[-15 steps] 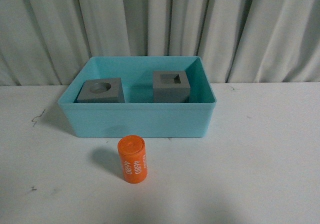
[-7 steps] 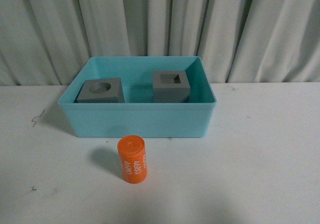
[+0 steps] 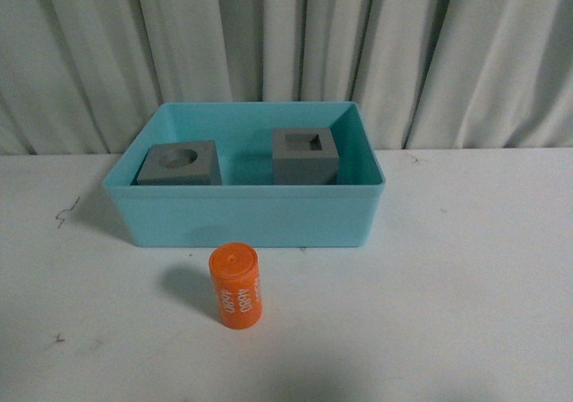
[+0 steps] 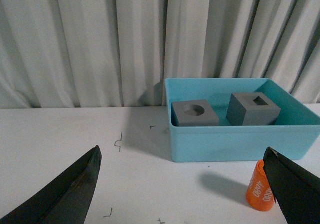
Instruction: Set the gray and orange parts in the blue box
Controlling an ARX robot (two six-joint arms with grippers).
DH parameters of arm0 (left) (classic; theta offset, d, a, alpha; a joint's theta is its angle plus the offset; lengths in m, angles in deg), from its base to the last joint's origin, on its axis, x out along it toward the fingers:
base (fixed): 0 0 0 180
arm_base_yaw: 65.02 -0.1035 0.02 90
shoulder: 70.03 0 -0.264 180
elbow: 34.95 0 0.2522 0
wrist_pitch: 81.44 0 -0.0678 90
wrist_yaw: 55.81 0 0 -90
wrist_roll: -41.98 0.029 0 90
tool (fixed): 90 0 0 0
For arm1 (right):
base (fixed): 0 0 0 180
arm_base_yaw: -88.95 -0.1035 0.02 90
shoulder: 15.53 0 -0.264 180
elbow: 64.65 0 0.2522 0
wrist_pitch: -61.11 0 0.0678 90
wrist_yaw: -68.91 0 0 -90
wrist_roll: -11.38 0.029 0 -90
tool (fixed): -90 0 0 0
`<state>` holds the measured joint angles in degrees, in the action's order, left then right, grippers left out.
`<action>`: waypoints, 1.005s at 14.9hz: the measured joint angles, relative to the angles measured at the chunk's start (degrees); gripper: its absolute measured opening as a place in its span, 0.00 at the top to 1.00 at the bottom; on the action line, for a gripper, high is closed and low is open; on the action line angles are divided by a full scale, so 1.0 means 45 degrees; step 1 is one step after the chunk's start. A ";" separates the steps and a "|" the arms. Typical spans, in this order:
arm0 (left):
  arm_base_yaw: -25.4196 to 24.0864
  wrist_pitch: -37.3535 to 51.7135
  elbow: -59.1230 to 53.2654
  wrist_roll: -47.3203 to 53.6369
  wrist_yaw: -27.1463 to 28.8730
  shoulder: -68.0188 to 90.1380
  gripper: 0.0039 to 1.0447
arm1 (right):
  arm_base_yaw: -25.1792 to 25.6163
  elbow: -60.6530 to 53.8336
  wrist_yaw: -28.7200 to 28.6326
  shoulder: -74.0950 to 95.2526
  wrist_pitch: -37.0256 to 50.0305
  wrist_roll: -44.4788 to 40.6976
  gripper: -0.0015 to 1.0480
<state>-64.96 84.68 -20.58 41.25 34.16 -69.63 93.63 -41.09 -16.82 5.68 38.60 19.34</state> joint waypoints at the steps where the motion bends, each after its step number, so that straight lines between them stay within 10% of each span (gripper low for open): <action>1: 0.0000 -0.0015 0.0000 0.0000 0.0005 0.0000 0.06 | 0.1496 0.0918 -0.1268 0.2259 0.1933 -0.0117 0.06; 3: 0.0000 -0.0015 0.0000 0.0000 0.0010 0.0000 0.06 | 0.2657 0.2968 -0.3730 0.5989 0.4969 -0.1219 0.06; 7: 0.0000 -0.0015 0.0000 0.0000 0.0005 0.0000 0.06 | -0.0029 0.5722 -0.7718 1.1808 0.4439 -0.4391 0.06; 15: 0.0000 -0.0015 0.0000 0.0000 0.0005 0.0000 0.06 | -0.5945 1.0112 -0.6985 1.8161 0.3133 -0.7805 0.06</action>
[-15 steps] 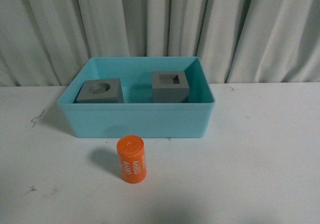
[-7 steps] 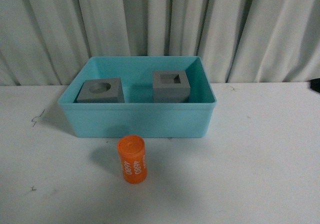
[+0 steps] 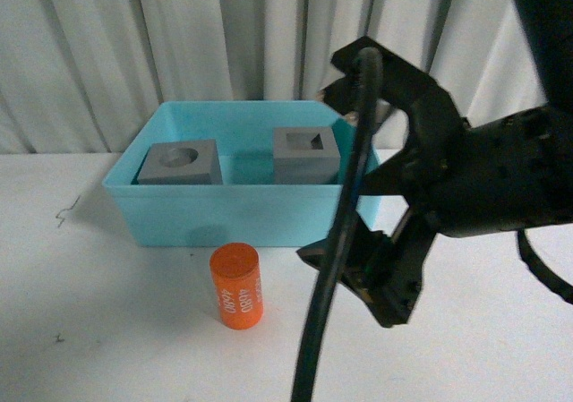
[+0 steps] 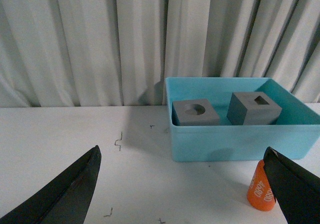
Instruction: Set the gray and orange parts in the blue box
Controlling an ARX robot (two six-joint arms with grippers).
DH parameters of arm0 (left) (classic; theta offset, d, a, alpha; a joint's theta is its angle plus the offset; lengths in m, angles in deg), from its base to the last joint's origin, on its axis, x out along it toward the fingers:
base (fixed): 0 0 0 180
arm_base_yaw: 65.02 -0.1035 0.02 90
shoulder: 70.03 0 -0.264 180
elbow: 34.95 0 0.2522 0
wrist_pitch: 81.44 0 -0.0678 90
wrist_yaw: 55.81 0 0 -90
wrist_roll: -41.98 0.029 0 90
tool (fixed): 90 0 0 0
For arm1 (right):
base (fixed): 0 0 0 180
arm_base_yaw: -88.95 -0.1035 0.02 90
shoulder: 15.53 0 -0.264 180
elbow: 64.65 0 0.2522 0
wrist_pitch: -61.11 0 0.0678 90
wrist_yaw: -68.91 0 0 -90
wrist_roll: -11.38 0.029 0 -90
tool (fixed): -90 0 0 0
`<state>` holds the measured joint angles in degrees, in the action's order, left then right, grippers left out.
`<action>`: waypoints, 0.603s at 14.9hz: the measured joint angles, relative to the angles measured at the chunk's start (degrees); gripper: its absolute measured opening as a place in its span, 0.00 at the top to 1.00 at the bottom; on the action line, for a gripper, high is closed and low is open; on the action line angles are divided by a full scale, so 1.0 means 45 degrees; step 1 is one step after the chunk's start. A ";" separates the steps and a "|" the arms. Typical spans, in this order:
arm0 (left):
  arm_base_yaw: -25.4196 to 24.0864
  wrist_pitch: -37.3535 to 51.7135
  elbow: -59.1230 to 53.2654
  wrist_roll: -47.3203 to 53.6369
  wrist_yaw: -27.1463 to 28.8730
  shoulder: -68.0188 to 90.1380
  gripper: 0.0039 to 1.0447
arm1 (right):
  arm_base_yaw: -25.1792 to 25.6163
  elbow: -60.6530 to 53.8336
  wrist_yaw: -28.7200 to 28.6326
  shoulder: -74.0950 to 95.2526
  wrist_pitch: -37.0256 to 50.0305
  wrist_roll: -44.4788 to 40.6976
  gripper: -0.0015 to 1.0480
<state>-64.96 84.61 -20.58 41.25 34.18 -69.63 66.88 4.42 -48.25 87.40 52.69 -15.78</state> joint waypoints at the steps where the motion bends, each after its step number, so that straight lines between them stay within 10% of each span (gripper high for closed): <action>1: 0.0000 0.0000 0.0000 0.0000 0.0005 0.0000 0.06 | -0.0257 0.0389 0.0068 0.0408 -0.0151 -0.0073 0.06; 9: 0.0000 0.0000 0.0000 0.0000 0.0000 0.0000 0.06 | -0.1919 0.2992 0.1117 0.3060 -0.0617 -0.0277 0.06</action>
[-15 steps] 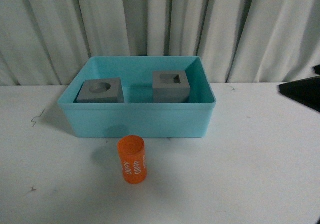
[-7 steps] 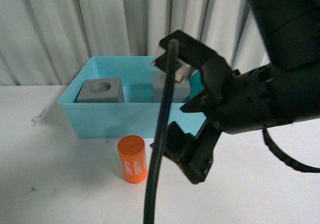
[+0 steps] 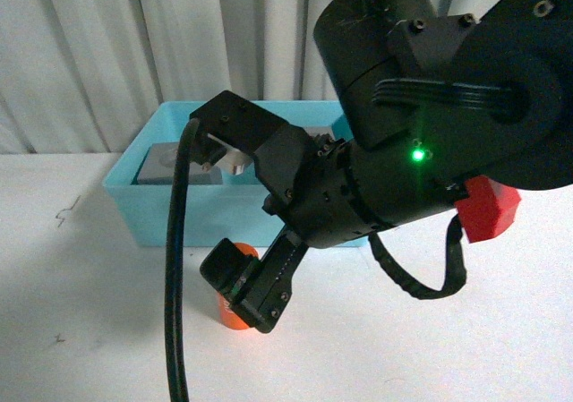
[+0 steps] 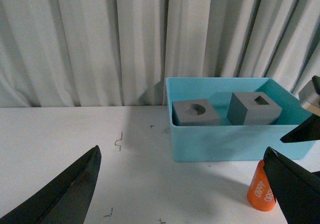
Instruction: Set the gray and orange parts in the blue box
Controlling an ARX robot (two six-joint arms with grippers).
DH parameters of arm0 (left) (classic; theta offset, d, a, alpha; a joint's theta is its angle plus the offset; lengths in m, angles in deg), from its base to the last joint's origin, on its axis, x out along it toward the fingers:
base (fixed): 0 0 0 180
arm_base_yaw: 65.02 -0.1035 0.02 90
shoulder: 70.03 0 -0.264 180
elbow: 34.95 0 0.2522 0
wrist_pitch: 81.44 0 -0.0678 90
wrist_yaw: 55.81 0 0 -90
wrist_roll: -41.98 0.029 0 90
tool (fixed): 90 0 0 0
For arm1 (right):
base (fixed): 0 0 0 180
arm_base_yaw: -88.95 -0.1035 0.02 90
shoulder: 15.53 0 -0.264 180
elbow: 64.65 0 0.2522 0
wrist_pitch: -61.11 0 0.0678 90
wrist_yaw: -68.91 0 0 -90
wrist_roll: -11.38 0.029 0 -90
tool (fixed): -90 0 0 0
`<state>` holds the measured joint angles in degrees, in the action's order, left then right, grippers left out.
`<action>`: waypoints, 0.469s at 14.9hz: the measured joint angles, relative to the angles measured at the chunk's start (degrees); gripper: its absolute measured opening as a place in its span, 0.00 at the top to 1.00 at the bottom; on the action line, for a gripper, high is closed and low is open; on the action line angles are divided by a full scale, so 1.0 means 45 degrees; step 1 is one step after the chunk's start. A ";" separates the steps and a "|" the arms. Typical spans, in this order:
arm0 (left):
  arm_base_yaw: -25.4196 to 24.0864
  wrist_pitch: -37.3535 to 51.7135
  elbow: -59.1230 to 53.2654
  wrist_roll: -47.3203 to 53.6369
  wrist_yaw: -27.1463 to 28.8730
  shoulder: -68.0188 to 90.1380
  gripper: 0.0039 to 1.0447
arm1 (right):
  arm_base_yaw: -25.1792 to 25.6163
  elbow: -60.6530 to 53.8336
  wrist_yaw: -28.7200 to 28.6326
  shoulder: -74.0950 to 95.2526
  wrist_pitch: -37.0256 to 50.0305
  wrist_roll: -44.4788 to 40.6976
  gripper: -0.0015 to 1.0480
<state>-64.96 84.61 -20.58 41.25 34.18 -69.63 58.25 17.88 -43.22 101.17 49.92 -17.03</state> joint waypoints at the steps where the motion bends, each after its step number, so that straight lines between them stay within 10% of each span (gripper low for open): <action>1: 0.0000 0.0000 0.0000 -0.0005 0.0000 0.0000 0.06 | -0.0185 0.0369 0.0219 0.0481 0.0000 0.0049 0.06; 7: 0.0000 0.0000 0.0000 0.0000 0.0005 0.0000 0.06 | -0.0631 0.0923 0.0986 0.1656 0.0267 0.0457 0.06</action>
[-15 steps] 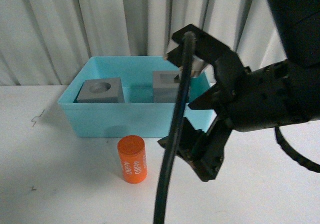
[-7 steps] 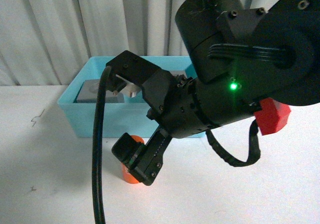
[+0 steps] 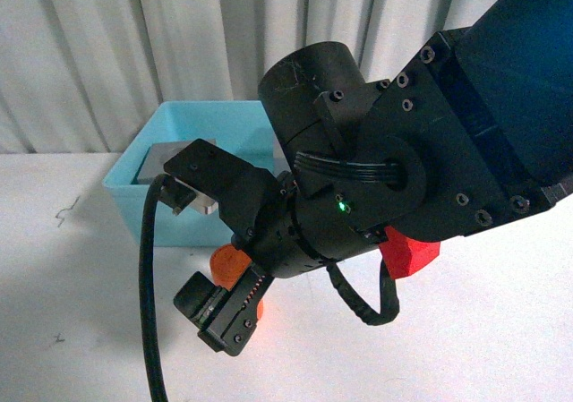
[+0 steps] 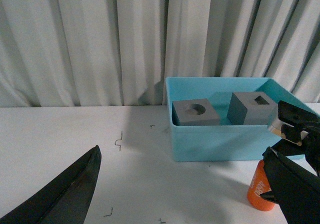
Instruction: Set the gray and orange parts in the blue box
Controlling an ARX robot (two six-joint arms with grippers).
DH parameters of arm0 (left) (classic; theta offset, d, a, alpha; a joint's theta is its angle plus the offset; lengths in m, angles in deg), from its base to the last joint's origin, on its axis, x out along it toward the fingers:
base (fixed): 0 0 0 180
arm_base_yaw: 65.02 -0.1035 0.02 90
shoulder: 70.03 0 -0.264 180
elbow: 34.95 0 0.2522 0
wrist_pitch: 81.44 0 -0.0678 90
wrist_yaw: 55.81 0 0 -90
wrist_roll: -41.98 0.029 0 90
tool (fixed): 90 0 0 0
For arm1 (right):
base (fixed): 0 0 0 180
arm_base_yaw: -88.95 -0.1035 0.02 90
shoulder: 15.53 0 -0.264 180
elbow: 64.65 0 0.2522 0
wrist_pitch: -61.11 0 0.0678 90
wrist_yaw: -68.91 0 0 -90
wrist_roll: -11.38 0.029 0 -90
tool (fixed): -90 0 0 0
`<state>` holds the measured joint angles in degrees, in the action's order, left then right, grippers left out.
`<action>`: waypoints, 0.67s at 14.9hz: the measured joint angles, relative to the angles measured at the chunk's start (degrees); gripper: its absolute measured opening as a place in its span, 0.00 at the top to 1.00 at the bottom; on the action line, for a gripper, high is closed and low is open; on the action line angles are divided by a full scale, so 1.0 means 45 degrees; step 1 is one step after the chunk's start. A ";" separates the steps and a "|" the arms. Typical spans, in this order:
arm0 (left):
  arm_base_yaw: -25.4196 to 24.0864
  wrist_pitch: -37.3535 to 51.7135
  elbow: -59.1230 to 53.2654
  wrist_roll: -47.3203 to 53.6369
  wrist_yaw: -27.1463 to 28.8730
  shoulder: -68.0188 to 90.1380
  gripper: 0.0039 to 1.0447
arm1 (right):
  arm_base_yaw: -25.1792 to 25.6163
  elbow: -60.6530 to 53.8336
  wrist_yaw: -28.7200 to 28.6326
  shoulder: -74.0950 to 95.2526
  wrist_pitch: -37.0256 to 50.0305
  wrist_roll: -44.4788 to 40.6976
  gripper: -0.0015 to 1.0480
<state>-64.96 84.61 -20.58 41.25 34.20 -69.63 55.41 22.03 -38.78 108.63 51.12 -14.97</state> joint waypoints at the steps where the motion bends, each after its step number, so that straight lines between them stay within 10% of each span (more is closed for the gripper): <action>1: 0.0000 0.0000 0.0000 0.0000 -0.0005 0.0000 0.06 | -0.0053 0.0039 0.0049 0.0053 0.0029 0.0005 0.06; 7: 0.0000 0.0000 0.0000 0.0000 0.0000 0.0000 0.06 | -0.0219 0.0311 0.0398 0.0393 -0.0010 0.0204 0.07; 10: 0.0000 0.0000 0.0000 0.0000 -0.0005 0.0000 0.06 | -0.0219 0.0442 0.0520 0.0481 -0.0068 0.0277 0.31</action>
<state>-64.96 84.61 -20.58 41.25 34.18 -69.63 54.42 24.02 -36.45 110.79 50.81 -13.73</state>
